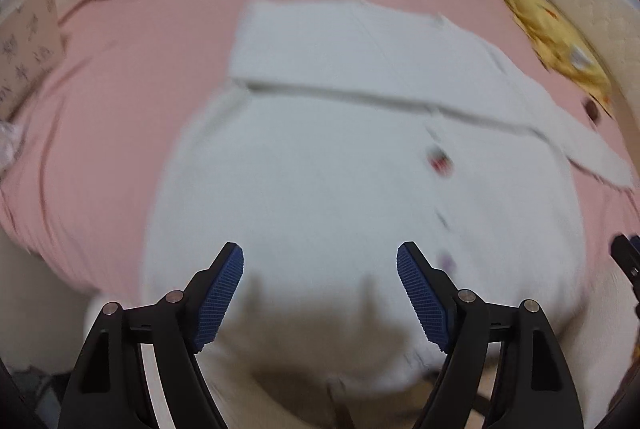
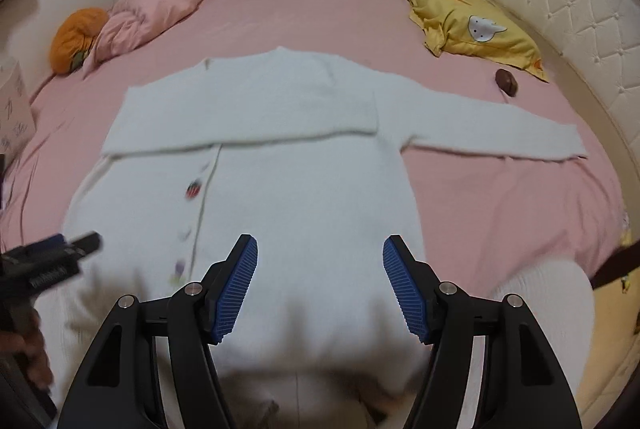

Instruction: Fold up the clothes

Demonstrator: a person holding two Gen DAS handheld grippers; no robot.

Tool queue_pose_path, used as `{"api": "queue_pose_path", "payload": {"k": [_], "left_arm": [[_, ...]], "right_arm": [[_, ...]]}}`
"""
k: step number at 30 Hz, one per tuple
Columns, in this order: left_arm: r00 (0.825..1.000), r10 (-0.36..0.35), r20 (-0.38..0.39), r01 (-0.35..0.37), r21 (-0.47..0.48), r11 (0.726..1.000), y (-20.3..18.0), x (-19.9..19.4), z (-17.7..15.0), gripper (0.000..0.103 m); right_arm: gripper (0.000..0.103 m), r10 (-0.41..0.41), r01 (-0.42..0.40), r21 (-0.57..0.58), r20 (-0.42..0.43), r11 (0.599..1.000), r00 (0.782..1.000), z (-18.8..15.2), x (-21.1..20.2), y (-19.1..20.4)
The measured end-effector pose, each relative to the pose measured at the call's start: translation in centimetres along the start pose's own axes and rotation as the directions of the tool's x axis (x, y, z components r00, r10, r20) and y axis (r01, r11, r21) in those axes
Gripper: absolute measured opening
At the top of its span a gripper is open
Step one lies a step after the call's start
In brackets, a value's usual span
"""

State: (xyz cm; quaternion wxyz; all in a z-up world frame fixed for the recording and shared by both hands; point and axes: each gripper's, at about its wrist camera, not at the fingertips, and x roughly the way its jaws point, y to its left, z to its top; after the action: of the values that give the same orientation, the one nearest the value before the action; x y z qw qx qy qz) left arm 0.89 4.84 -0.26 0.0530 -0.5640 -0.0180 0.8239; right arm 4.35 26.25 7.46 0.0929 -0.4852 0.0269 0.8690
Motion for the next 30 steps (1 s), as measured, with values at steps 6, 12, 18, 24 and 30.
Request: {"api": "queue_pose_path", "payload": {"k": [6,12,18,24,30], "left_arm": [[0.999,-0.050,-0.005,0.050,0.050,0.997,-2.7,-2.0,-3.9,0.079],[0.999,-0.047,0.023,0.045,0.066,0.997,-3.1,-3.3,-4.9,0.079],[0.997,-0.048,0.057,0.045,0.054,0.998,-2.8,-4.6,-5.1,0.079],[0.998,-0.039,0.057,0.035,0.059,0.998,-3.2,-4.6,-5.0,0.079],[0.994,-0.063,0.084,0.059,0.043,0.997,-3.0,-4.3,-4.6,0.079]], "right_arm": [[0.066,0.010,-0.010,-0.014,0.013,1.000,1.000,-3.3,-3.3,0.9],[0.066,0.016,-0.018,0.031,0.059,0.999,0.998,-3.8,-5.2,0.0],[0.066,0.030,-0.032,0.025,0.073,0.999,0.997,-4.0,-5.6,0.0],[0.066,0.049,-0.051,0.031,0.069,0.998,0.996,-3.9,-5.4,-0.5],[0.066,0.122,-0.126,0.051,0.069,0.991,0.990,-3.2,-4.6,-1.6]]}}
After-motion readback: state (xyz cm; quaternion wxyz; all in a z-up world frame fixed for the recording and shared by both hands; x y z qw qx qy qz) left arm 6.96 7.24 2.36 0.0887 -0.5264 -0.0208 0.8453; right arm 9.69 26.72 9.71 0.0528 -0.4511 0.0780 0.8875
